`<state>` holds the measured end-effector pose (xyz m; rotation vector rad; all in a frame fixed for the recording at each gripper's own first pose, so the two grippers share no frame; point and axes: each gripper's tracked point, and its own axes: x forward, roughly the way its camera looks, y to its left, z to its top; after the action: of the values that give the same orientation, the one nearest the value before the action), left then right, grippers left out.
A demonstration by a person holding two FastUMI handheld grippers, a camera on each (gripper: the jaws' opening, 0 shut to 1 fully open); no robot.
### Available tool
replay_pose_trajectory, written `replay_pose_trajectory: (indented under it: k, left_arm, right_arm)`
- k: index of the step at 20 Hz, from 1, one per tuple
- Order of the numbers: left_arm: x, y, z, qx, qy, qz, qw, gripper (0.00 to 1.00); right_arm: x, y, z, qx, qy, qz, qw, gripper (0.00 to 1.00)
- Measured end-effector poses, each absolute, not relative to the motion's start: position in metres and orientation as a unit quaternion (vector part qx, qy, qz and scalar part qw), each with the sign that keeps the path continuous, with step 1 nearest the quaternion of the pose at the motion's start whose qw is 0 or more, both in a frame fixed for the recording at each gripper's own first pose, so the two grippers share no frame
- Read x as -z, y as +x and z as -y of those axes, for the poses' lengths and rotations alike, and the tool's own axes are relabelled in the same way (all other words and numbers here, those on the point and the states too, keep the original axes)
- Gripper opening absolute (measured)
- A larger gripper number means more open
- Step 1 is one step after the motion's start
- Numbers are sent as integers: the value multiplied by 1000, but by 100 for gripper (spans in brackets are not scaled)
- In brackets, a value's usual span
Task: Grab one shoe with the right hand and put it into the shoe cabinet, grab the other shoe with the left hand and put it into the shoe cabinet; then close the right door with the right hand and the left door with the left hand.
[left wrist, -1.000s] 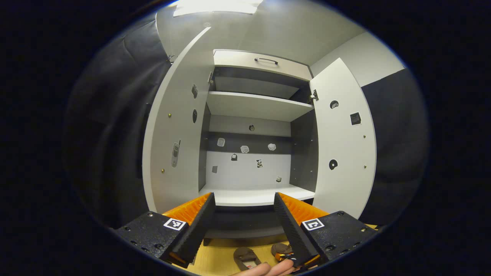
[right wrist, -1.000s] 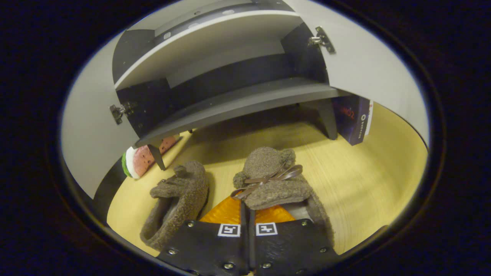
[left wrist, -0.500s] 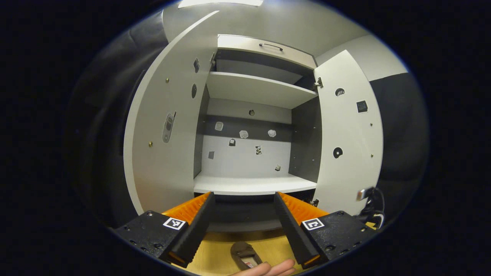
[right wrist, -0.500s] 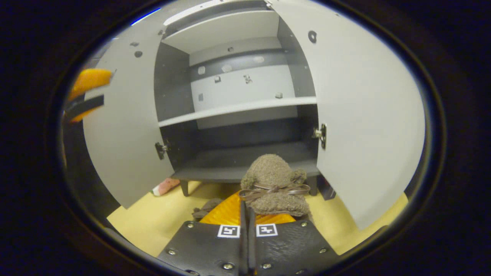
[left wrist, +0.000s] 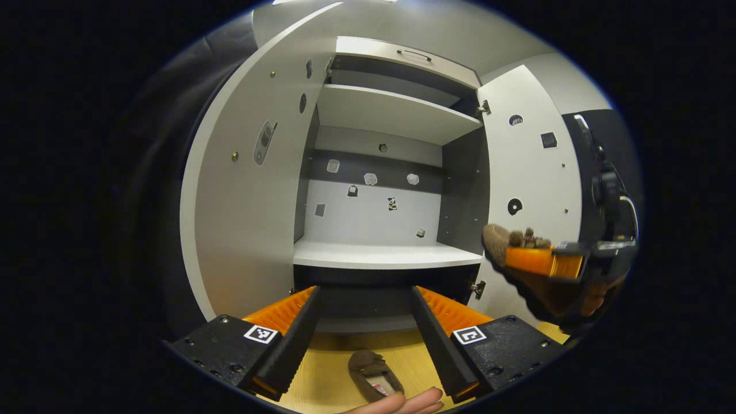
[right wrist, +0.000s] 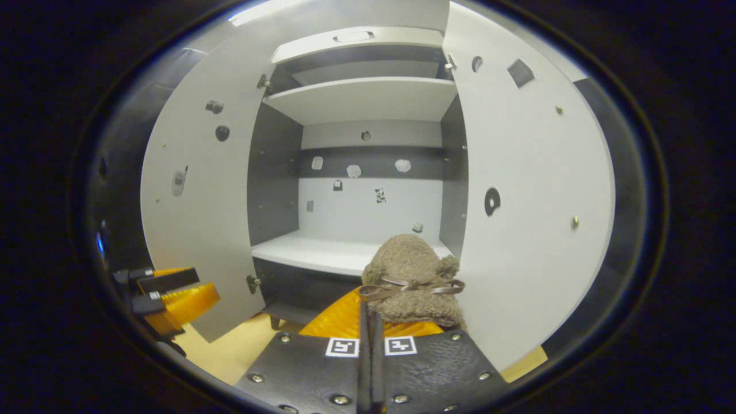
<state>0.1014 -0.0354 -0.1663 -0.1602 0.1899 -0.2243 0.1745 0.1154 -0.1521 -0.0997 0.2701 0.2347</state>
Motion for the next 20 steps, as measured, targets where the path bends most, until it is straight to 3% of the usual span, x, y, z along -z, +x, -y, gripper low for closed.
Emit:
replay_pose_trajectory:
  k: [8, 16, 20]
  left_arm:
    - [146, 101, 37, 112, -97, -63, 987, 95]
    - [158, 97, 39, 119, -90, -58, 987, 94]
    - [177, 94, 51, 128, -81, -81, 985, 95]
  right_arm:
    - [103, 291, -161, -114, -65, -130, 983, 2]
    - [175, 424, -149, -59, -72, -198, 976, 4]
    - [226, 466, -153, -66, -63, -247, 965, 4]
